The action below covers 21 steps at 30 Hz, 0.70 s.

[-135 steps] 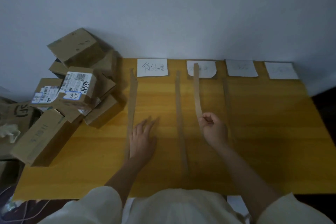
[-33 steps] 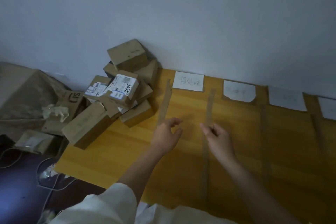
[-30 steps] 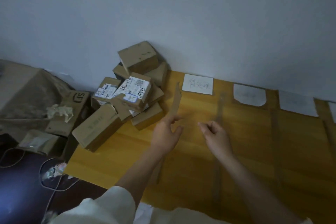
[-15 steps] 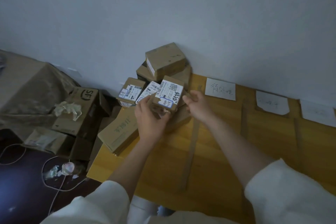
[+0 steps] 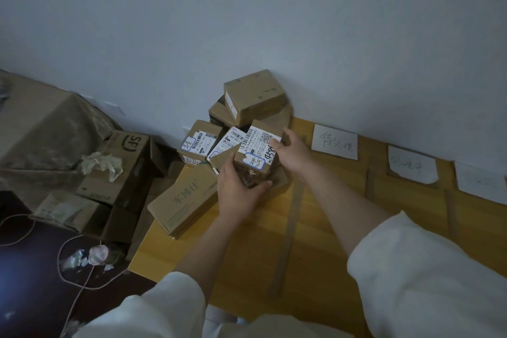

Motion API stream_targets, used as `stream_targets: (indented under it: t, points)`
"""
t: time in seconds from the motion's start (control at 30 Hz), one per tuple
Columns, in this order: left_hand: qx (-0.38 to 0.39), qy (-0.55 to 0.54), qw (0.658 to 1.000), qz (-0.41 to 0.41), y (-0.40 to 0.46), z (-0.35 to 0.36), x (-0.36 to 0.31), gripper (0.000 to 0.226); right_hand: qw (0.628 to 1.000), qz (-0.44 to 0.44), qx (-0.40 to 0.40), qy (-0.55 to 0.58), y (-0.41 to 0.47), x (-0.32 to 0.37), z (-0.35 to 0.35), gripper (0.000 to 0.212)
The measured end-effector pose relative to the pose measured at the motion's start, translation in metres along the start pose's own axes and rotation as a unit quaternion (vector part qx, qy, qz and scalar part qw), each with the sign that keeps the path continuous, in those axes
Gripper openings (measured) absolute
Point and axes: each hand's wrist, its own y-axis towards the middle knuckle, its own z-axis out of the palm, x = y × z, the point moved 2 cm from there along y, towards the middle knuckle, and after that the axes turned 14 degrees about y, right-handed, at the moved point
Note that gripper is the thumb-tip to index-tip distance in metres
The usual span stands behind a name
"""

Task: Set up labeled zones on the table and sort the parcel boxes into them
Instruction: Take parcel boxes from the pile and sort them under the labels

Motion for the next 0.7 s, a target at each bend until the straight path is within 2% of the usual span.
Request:
stream_targets:
  t: [0.2,0.37,0.4,0.5,0.53,0.7]
  points:
    - [0.007,0.015,1.0,-0.013,0.001,0.001,-0.005,0.108,0.998,0.007,-0.024,0.057,-0.003,-0.01,-0.006,0.051]
    - [0.078,-0.028,0.996,0.035,0.002,-0.011,-0.002,0.098,0.992,0.012,-0.058,0.11,-0.016,-0.023,-0.029,0.034]
    - [0.102,-0.047,0.992,0.048,0.002,-0.015,-0.003,0.093,0.992,0.029,-0.049,0.115,-0.02,-0.027,-0.034,0.041]
    - [0.186,-0.094,0.974,0.084,0.003,-0.027,-0.007,0.084,0.99,0.075,-0.016,0.114,-0.03,-0.041,-0.051,0.086]
    - [0.206,-0.093,0.969,0.095,0.004,-0.031,-0.008,0.083,0.99,0.083,-0.003,0.116,-0.035,-0.045,-0.056,0.09]
    - [0.257,-0.045,0.955,0.137,0.01,-0.033,-0.015,0.085,0.99,0.085,0.069,0.094,-0.056,-0.063,-0.073,0.077]
